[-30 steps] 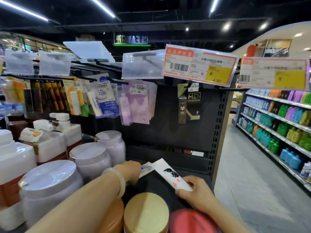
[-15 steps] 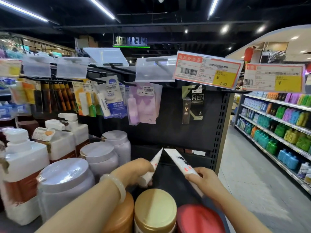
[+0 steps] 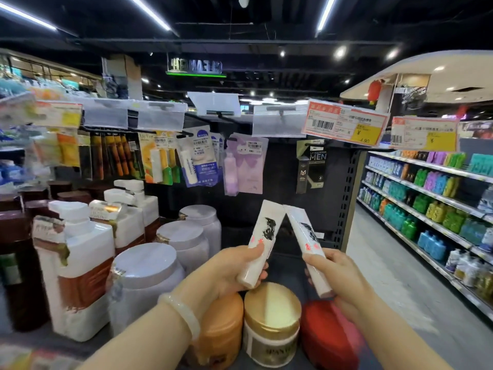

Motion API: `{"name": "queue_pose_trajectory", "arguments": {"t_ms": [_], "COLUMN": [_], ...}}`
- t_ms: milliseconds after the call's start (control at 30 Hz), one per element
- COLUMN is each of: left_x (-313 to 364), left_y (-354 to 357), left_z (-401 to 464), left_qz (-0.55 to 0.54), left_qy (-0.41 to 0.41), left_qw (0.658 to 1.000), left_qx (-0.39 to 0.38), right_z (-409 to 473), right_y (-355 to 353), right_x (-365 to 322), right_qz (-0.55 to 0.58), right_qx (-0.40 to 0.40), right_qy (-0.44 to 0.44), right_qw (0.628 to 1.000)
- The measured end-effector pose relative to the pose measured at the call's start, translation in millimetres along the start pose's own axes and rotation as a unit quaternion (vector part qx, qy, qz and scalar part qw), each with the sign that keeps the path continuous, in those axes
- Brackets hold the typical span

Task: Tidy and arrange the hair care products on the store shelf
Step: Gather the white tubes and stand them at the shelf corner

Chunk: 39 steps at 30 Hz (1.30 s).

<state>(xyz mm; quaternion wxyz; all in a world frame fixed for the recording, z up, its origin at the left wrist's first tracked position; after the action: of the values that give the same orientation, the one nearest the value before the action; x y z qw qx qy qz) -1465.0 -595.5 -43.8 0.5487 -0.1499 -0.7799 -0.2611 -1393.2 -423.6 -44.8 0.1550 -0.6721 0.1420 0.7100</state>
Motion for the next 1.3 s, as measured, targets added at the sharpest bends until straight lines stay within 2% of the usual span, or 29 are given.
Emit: {"name": "queue_pose_trajectory", "arguments": {"t_ms": [167, 433, 567, 767, 933, 1100, 1300], "left_x": [-4, -27, -31, -44, -60, -63, -63], "left_y": [-6, -26, -45, -74, -123, -200, -312], "left_z": [-22, -78, -109, -168, -231, -297, -361], "left_qz": [-0.008, 0.003, 0.002, -0.064, -0.113, -0.147, -0.139], "left_qy": [0.112, 0.14, 0.177, 0.216, 0.248, 0.27, 0.254], "left_qw": [0.994, 0.99, 0.984, 0.972, 0.949, 0.922, 0.902], "left_qx": [0.003, -0.004, 0.03, 0.07, 0.157, 0.237, 0.321], "right_z": [-38, -84, -96, -122, -160, -191, -224], "right_y": [19, 63, 92, 150, 224, 308, 427], "right_x": [-1, 2, -4, -4, 6, 8, 23], "right_qz": [0.061, 0.092, 0.109, 0.127, 0.12, 0.108, 0.129], "right_qx": [0.056, 0.052, 0.001, -0.108, -0.217, -0.255, -0.269], "right_qy": [-0.02, -0.079, -0.107, -0.117, -0.078, -0.066, -0.035], "right_qw": [0.996, 0.991, 0.988, 0.979, 0.966, 0.959, 0.954]}}
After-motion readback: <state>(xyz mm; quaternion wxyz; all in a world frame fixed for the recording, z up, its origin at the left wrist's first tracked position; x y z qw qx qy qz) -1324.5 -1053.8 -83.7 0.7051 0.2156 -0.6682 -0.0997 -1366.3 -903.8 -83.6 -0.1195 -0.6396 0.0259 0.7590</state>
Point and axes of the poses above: each hand's wrist, its own z-axis towards the middle knuckle, its own y-axis out of the palm, x = y × z, the point moved 3 cm from there along z, towards the middle knuckle
